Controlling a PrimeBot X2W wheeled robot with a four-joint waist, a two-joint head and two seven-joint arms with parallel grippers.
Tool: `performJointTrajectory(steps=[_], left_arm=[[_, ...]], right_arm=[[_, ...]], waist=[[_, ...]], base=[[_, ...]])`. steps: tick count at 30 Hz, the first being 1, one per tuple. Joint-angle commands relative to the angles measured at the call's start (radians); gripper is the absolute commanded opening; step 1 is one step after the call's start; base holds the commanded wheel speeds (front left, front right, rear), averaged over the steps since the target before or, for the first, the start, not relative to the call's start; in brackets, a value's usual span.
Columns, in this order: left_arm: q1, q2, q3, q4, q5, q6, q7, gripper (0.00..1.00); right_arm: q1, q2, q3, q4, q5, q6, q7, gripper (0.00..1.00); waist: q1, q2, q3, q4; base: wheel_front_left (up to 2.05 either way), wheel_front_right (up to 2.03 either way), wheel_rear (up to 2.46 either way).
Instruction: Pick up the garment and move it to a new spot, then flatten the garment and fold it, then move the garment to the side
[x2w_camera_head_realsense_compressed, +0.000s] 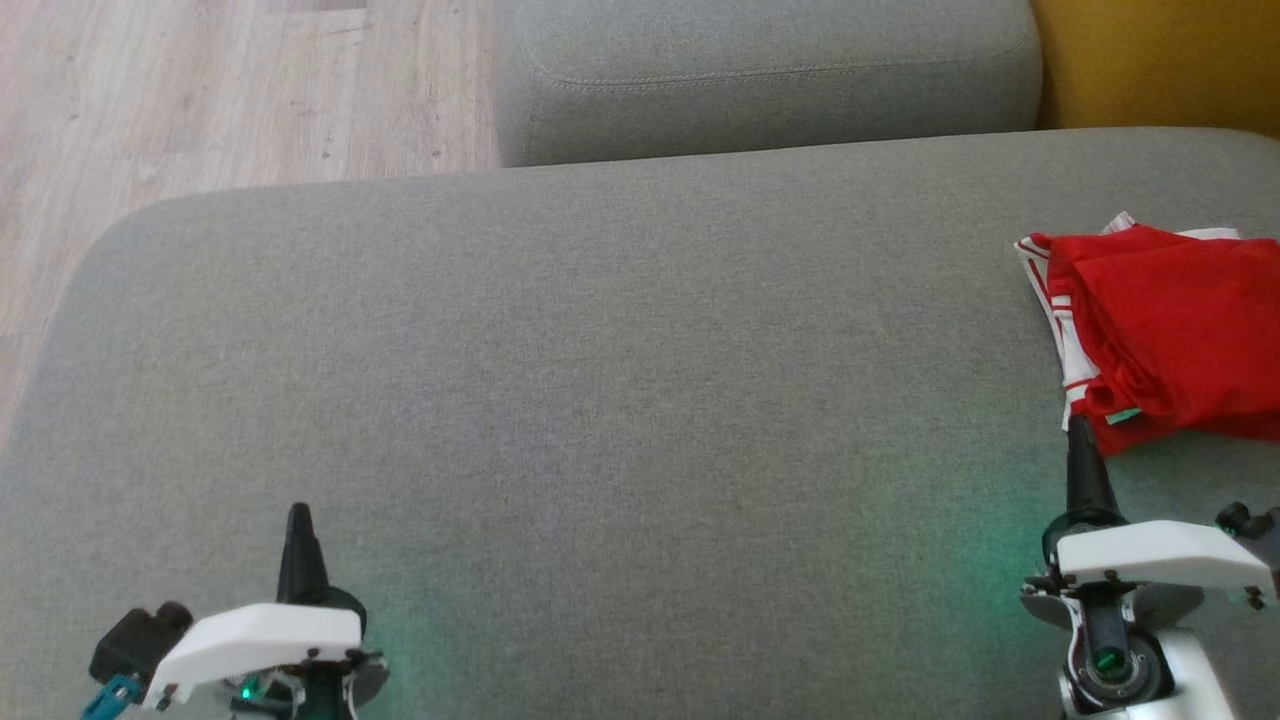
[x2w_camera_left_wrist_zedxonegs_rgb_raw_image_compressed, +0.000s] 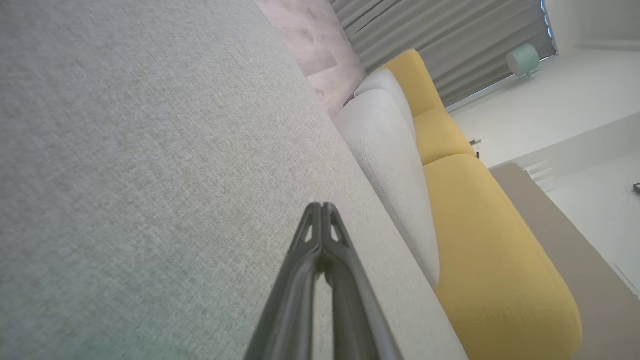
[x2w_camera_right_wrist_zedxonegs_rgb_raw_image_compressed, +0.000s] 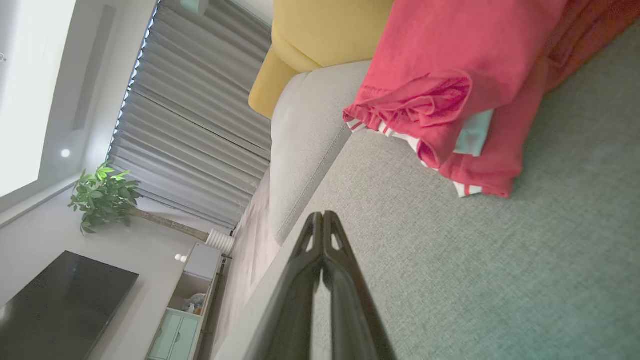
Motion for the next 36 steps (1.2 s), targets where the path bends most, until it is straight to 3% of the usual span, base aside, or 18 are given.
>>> performJointTrajectory(steps=[1,36], left_arm=[[-0.046,0.005,0.038,-0.039,-0.027,-0.013,0.007,0.0],[-0.05,0.007,0.124,-0.078,-0.343,-0.061,0.108,0.0]], right_arm=[[-0.027,-0.003,0.004,-0.044,0.033,-0.001,0.011,0.0],[-0.008,-0.005,-0.044,-0.111,0.403,-0.001,0.112,0.0]], waist=[[0.0,0.0,0.0,0.0],[0.0,0.0,-0.008,0.006]], base=[[0.0,0.0,0.0],[0.0,0.0,0.0]])
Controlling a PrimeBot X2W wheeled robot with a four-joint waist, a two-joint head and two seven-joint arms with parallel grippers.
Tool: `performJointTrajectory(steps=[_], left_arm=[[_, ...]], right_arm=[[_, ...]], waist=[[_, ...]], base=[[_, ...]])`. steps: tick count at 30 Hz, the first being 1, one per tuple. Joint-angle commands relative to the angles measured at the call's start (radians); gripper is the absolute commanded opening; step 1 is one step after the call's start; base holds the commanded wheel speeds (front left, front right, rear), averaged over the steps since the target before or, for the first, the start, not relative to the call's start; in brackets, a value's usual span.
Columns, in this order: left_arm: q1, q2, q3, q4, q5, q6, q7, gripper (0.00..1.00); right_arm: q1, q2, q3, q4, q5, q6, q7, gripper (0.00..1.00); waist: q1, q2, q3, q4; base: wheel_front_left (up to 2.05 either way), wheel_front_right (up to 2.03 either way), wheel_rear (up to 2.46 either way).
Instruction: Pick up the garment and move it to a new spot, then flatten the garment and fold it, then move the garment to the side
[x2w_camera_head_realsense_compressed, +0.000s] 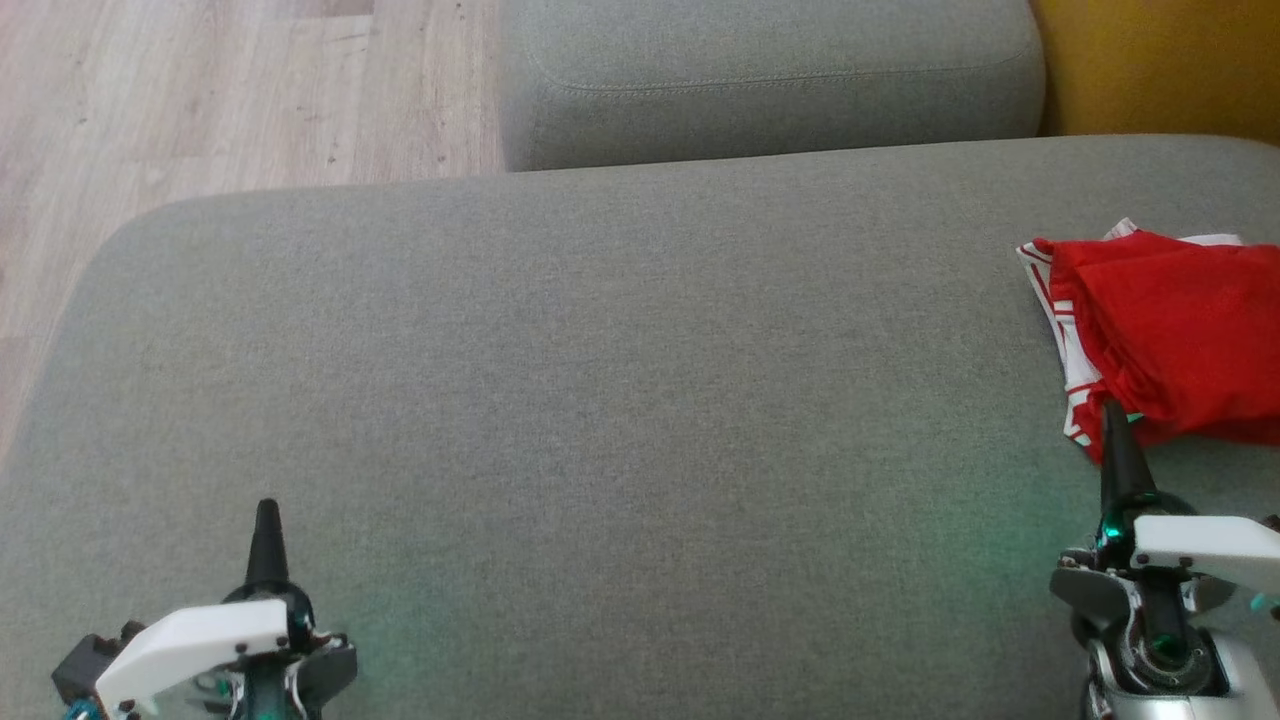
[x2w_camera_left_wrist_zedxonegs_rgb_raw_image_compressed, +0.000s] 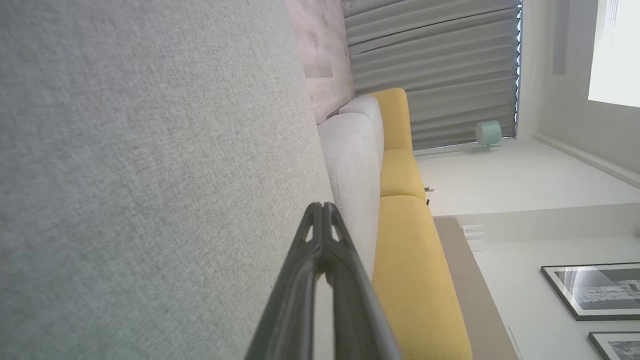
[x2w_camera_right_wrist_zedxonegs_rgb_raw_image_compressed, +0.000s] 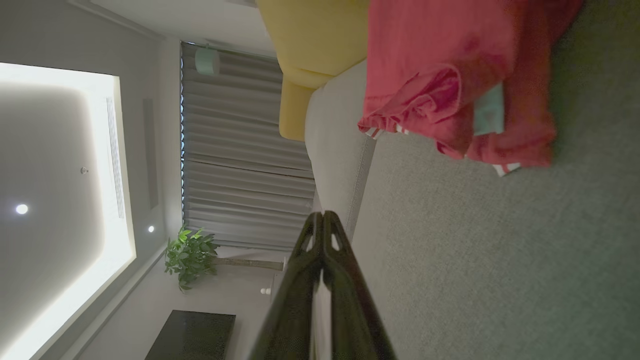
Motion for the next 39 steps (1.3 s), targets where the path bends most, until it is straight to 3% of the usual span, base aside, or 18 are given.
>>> performJointTrajectory(steps=[1,19,39], left_arm=[[-0.05,0.007,0.038,-0.039,-0.021,-0.01,0.006,0.0],[-0.052,0.008,0.08,-0.058,-0.174,-0.033,0.054,0.0],[-0.052,0.008,0.08,-0.058,-0.174,-0.033,0.054,0.0]], right_arm=[[-0.011,-0.005,0.014,-0.042,0.026,-0.001,0.01,0.0],[-0.001,-0.005,-0.009,-0.075,0.204,-0.002,0.058,0.0],[-0.001,-0.005,-0.009,-0.075,0.204,-0.002,0.058,0.0]], waist=[[0.0,0.0,0.0,0.0],[0.0,0.0,-0.004,0.003],[0.0,0.0,-0.004,0.003]], base=[[0.0,0.0,0.0],[0.0,0.0,0.0],[0.0,0.0,0.0]])
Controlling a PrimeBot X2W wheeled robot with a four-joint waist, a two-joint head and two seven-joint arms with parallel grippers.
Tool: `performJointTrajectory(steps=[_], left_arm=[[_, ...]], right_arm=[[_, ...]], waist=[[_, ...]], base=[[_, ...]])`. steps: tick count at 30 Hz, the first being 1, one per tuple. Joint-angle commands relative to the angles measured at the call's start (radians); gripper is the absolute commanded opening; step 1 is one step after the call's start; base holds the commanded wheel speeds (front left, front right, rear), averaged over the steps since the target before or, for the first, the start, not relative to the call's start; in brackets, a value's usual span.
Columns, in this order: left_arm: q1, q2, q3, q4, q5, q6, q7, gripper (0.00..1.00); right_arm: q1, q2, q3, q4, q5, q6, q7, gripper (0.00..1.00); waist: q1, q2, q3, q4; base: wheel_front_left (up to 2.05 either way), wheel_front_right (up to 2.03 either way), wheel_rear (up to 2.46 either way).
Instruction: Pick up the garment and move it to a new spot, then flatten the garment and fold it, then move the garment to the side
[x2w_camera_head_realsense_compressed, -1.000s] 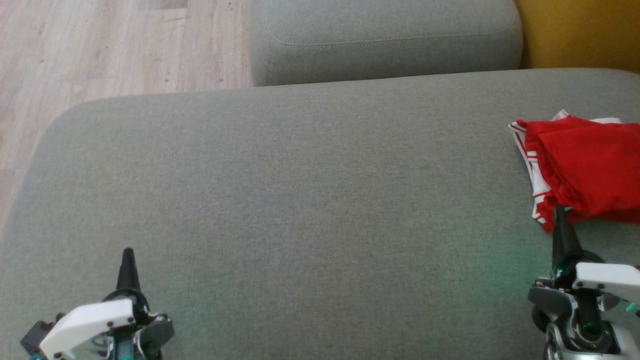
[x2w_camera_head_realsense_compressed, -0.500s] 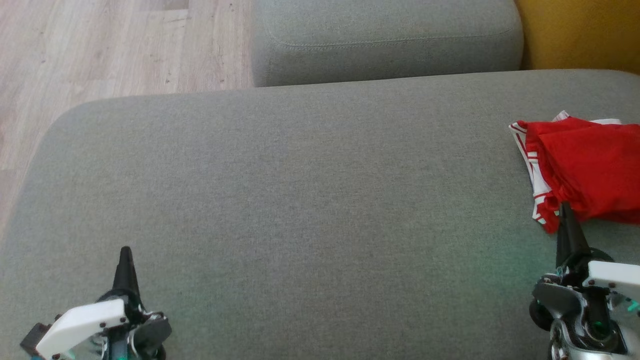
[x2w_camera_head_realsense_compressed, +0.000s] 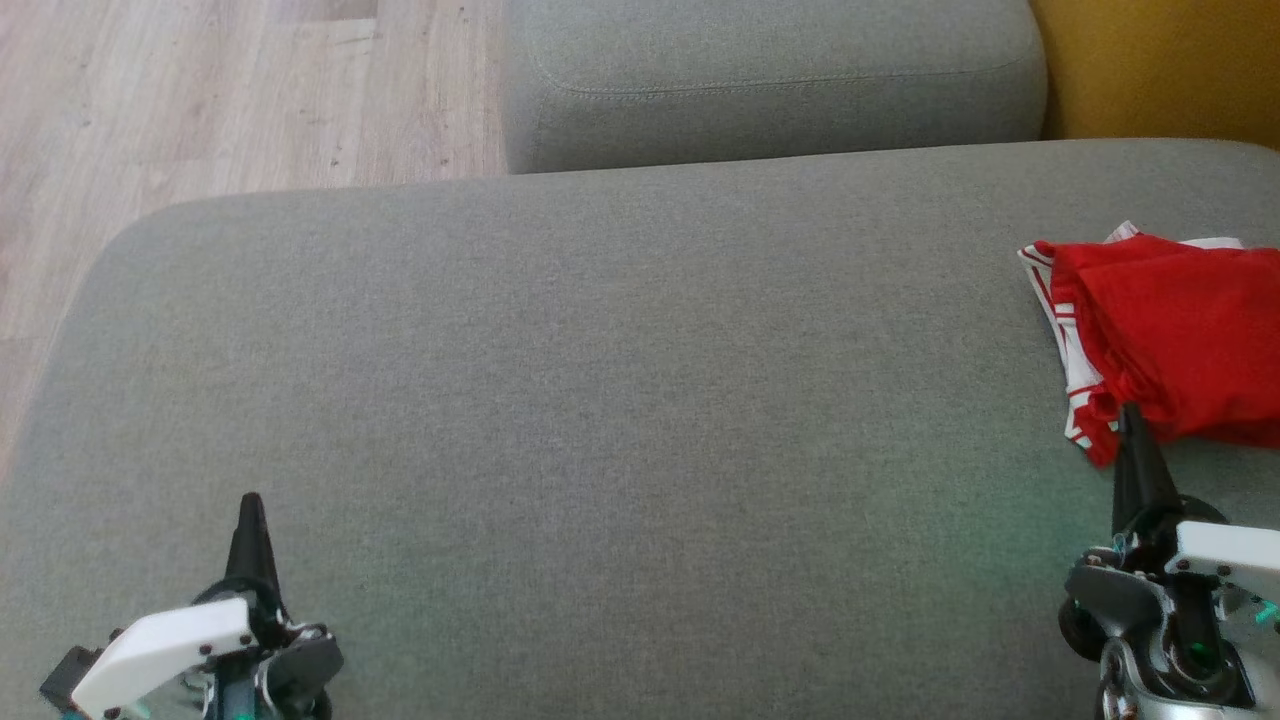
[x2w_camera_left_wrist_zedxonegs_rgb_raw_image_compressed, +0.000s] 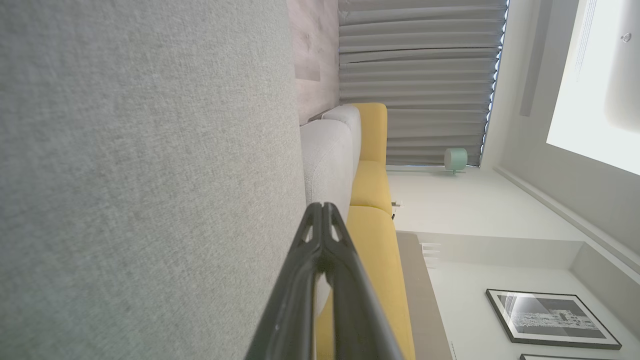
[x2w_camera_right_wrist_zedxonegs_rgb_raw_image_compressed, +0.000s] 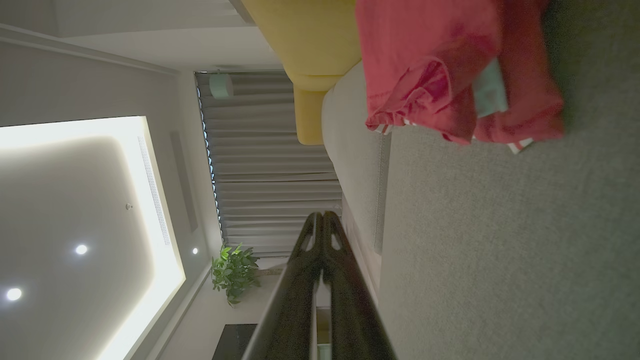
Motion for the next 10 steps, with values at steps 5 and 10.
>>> performJointTrajectory(steps=[5,10], left_arm=[[-0.051,0.008,0.041,-0.037,-0.005,-0.007,0.007,0.0],[-0.051,0.008,0.041,-0.037,-0.005,-0.007,0.007,0.0]], right_arm=[[-0.021,-0.005,0.02,-0.038,0.007,-0.001,0.006,0.0],[-0.021,-0.005,0.02,-0.038,0.007,-0.001,0.006,0.0]], waist=[[0.0,0.0,0.0,0.0],[0.0,0.0,0.0,0.0]], base=[[0.0,0.0,0.0],[0.0,0.0,0.0]])
